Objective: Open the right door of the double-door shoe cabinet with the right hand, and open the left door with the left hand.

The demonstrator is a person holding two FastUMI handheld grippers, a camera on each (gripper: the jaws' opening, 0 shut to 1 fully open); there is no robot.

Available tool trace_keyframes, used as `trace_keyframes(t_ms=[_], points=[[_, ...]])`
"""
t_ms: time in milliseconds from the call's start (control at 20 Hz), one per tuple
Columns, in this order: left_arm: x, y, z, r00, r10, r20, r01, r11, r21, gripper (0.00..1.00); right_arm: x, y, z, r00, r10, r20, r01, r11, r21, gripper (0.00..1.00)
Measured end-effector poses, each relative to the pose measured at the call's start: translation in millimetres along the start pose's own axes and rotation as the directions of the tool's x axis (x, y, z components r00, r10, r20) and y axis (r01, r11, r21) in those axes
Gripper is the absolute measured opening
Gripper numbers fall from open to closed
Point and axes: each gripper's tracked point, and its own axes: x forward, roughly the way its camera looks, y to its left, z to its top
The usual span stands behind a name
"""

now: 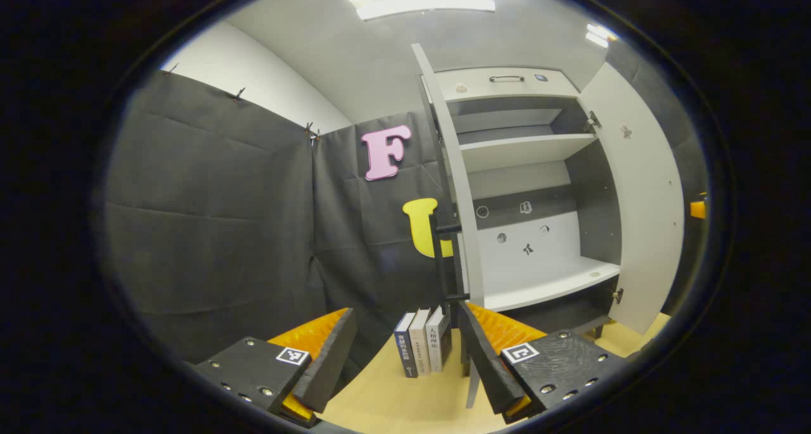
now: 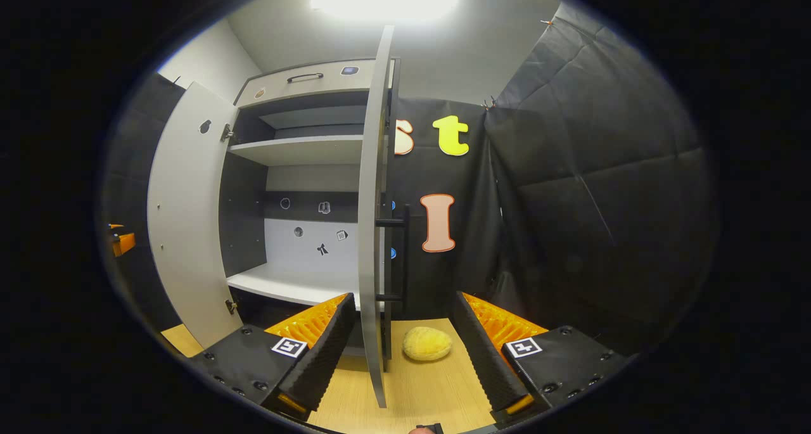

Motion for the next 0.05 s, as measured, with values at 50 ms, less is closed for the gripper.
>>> trace_keyframes(t_ms=[50], points=[[-1.9,-1.8,-1.5,1.0,-0.005,-0.005,0.005,1.0,-0.01,0.94,-1.0,0.7,-0.8,1.0,0.003,-0.001,-0.003,1.0,-0.001,0.98]])
